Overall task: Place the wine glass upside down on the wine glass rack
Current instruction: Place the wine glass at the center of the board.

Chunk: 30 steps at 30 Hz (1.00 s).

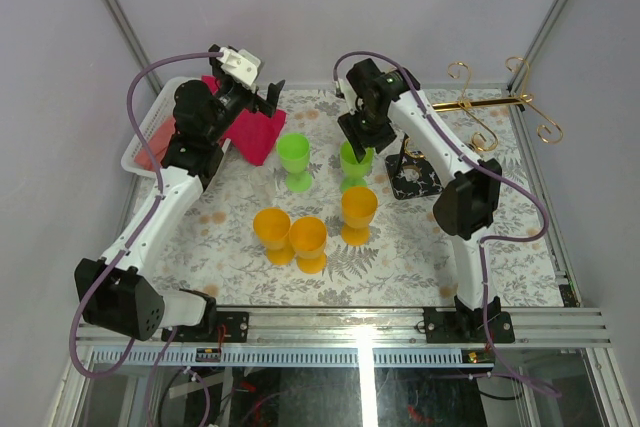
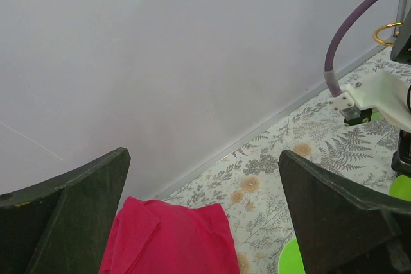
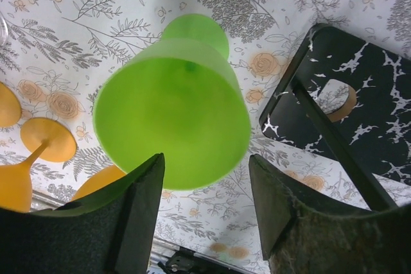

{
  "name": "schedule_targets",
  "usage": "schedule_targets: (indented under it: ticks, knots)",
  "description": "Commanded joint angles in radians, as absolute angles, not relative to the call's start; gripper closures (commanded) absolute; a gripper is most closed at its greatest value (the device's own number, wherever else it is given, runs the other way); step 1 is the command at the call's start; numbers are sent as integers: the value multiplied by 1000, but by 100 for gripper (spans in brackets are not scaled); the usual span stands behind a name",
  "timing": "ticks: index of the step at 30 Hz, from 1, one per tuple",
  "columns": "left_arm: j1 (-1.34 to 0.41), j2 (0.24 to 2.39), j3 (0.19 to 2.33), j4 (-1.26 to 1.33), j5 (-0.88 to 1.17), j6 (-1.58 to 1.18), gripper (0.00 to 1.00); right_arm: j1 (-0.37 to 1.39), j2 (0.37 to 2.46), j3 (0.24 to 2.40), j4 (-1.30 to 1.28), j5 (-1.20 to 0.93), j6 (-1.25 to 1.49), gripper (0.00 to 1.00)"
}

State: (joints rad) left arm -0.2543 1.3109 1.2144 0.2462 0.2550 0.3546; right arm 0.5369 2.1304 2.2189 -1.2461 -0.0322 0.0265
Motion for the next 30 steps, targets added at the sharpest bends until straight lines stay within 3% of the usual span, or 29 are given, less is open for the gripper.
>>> schedule_targets:
  ticks: [1, 12, 13, 14, 30]
  knots:
    - [-249, 1284, 1205, 284, 255, 362, 0, 546, 2041, 2276, -1241, 25, 33, 35]
    - [-249, 1285, 1211, 305, 248, 348, 0, 548, 1878, 2189, -1008, 45, 44, 13]
    - [-249, 1285, 1213, 306, 248, 346, 0, 548, 1854, 2174, -979, 32, 43, 3]
    - [-249, 1286, 1216, 307, 249, 344, 0, 548, 1836, 2156, -950, 24, 42, 0]
    - [-249, 1272, 1224, 322, 236, 327, 0, 548, 1698, 2045, -740, 13, 54, 0]
